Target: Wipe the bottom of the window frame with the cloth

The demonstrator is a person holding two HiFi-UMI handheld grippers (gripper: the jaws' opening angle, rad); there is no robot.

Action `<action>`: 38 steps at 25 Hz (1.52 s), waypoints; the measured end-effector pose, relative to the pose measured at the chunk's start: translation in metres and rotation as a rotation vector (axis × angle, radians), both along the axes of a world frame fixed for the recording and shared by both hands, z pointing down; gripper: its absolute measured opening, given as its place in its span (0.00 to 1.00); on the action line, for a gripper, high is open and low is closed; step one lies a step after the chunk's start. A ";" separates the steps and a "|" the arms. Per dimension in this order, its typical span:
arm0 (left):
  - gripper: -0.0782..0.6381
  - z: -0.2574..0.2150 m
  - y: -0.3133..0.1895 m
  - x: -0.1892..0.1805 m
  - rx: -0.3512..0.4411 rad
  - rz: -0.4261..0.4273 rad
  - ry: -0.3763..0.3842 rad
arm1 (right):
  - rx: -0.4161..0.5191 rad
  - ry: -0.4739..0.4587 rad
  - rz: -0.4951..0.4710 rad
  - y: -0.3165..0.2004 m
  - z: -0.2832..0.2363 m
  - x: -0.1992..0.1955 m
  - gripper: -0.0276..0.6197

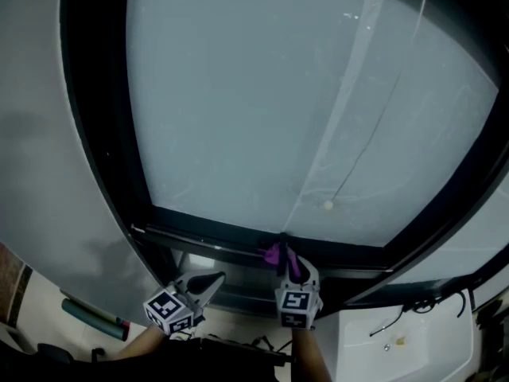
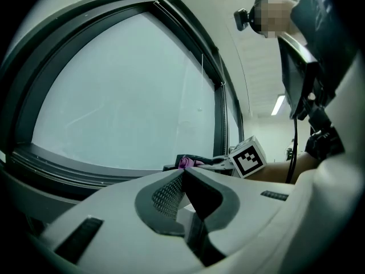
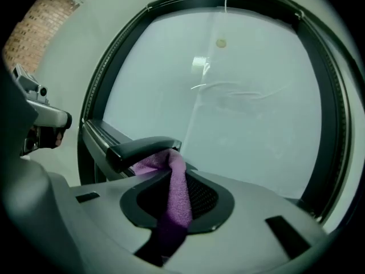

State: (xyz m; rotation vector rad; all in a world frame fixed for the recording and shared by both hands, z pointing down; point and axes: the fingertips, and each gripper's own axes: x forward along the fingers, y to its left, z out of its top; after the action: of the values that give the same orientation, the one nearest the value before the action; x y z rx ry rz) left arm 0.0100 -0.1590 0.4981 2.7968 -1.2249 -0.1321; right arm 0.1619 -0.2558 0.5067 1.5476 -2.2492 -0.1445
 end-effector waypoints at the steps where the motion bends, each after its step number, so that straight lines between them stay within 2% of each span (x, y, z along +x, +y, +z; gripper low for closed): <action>1: 0.11 0.001 0.000 0.004 0.001 -0.007 0.002 | 0.012 0.037 -0.023 -0.001 -0.003 0.002 0.16; 5: 0.11 0.000 0.002 0.020 0.006 -0.025 0.007 | 0.058 0.148 -0.070 -0.011 -0.015 0.014 0.16; 12: 0.11 -0.004 -0.003 0.028 0.012 -0.006 -0.022 | 0.030 0.083 -0.023 -0.034 -0.036 0.024 0.16; 16: 0.11 -0.012 -0.011 0.027 0.014 0.007 -0.010 | -0.027 0.055 -0.005 -0.040 -0.031 0.019 0.16; 25: 0.11 -0.017 -0.035 0.046 0.023 0.090 0.004 | -0.092 0.151 0.067 -0.056 -0.016 0.040 0.16; 33: 0.11 -0.019 -0.049 0.044 0.028 0.115 0.007 | -0.127 0.173 0.098 -0.059 -0.008 0.052 0.16; 38: 0.11 -0.024 -0.058 0.052 0.036 0.167 0.000 | -0.113 0.178 0.127 -0.060 -0.009 0.062 0.16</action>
State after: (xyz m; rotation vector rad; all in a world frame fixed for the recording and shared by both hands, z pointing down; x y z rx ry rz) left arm 0.0624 -0.2171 0.4741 2.9143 -0.9925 -0.1432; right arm 0.2235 -0.3156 0.4974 1.5477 -1.9820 -0.1120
